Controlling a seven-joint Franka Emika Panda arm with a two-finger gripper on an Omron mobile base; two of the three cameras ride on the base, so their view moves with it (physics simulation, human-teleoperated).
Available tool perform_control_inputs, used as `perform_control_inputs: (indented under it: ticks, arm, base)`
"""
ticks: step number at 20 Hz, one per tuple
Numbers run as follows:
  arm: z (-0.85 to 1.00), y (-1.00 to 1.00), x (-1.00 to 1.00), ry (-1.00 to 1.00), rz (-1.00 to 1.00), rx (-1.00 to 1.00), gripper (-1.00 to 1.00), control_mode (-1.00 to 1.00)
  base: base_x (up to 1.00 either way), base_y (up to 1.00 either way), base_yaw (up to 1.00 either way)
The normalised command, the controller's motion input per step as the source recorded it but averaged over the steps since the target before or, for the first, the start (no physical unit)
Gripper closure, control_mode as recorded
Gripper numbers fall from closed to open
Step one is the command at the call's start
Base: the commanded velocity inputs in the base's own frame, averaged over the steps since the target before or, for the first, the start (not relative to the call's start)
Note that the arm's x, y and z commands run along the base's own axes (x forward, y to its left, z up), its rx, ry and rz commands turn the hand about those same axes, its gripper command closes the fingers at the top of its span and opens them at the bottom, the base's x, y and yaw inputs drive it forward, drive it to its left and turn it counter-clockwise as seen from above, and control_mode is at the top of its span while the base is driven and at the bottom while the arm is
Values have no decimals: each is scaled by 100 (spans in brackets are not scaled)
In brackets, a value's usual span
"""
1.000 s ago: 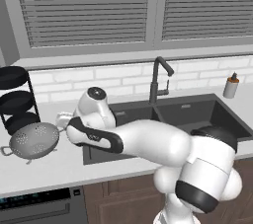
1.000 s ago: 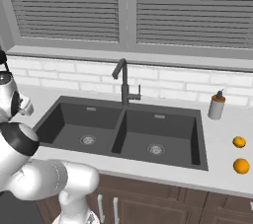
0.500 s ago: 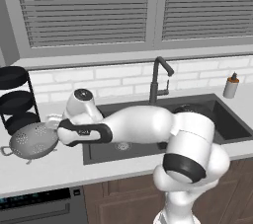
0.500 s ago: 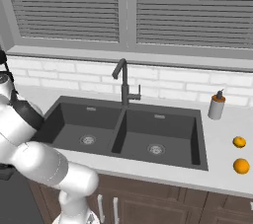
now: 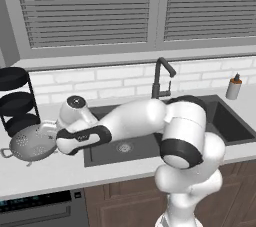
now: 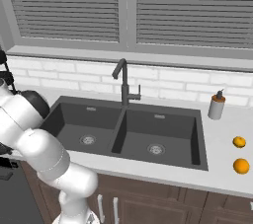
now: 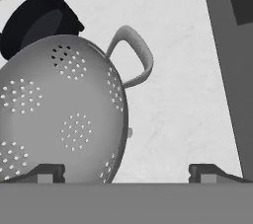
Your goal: Put the colander in the sink, put the tangerine, peach, orange in the colander, and turn on the sink faucet and pour water over the colander.
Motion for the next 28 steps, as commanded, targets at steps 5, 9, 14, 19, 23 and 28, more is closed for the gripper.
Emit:
perform_control_inputs:
  ticks: [5, 9, 14, 19, 23, 28]
  arm:
    - [-18, 15, 2, 0, -3, 0, -100, -100]
    - [-29, 4, 5, 0, -4, 0, -100, -100]
    - [-18, 20, 20, 0, -5, 0, -100, -100]
    - [-8, 41, 28, -1, -7, 0, -100, -100]
    - [0, 61, 12, -7, -9, 0, -100, -100]
    - [-3, 64, 0, -3, -11, -1, -100, -100]
  base:
    - [0, 0, 0]
    - [0, 0, 0]
    - [0, 0, 0]
    - [0, 0, 0]
    - [0, 0, 0]
    - [0, 0, 0]
